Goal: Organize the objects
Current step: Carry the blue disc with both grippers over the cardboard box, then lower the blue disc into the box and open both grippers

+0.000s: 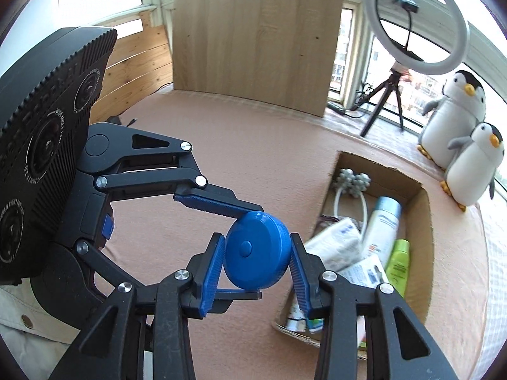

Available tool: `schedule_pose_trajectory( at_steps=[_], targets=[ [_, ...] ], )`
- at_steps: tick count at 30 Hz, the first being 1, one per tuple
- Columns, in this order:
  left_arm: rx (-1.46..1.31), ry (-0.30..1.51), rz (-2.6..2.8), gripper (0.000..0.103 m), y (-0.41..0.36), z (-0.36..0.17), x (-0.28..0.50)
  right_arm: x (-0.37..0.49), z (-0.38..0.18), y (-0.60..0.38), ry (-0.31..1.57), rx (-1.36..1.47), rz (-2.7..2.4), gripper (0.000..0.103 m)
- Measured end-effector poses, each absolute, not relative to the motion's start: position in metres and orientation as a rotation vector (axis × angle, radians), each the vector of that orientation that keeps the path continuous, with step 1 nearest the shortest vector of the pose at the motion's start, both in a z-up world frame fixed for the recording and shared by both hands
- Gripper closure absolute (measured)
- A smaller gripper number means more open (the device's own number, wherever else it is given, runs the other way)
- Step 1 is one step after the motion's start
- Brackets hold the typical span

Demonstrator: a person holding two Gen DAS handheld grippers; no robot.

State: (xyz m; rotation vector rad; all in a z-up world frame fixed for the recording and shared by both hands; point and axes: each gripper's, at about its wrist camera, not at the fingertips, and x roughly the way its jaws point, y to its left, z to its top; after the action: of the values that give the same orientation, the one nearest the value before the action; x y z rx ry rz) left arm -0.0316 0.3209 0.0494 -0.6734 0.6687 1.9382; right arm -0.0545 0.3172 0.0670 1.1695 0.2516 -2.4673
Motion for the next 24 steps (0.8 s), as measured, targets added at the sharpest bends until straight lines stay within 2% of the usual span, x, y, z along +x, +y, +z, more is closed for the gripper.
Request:
schedule_pose_trajectory(
  at_steps=[12, 13, 14, 16, 18, 24],
  targets=[
    [-0.670, 0.698, 1.887, 0.049, 0.391, 0.046, -0.060, -0.064, 0.068, 0.398, 0.182, 1.191, -2.570, 0.066],
    [-0.678, 0.704, 1.898, 0.046, 0.394, 0.044, -0.062, -0.065, 0.067, 0.401, 0.183, 1.189, -2.574, 0.066],
    [-0.690, 0.719, 1.913, 0.038, 0.396, 0.041, -0.065, -0.067, 0.066, 0.403, 0.191, 1.185, -2.581, 0.066],
    [-0.703, 0.733, 1.958, 0.023, 0.393, 0.038, -0.069, -0.068, 0.061, 0.409, 0.211, 1.192, -2.620, 0.059],
    [-0.706, 0.722, 1.988, 0.018, 0.384, 0.037, -0.072, -0.066, 0.057, 0.415, 0.207, 1.200, -2.657, 0.051],
    [-0.731, 0.678, 2.062, 0.016, 0.342, 0.045, -0.075, -0.054, 0.052, 0.422, 0.147, 1.203, -2.708, 0.051]
  ],
)
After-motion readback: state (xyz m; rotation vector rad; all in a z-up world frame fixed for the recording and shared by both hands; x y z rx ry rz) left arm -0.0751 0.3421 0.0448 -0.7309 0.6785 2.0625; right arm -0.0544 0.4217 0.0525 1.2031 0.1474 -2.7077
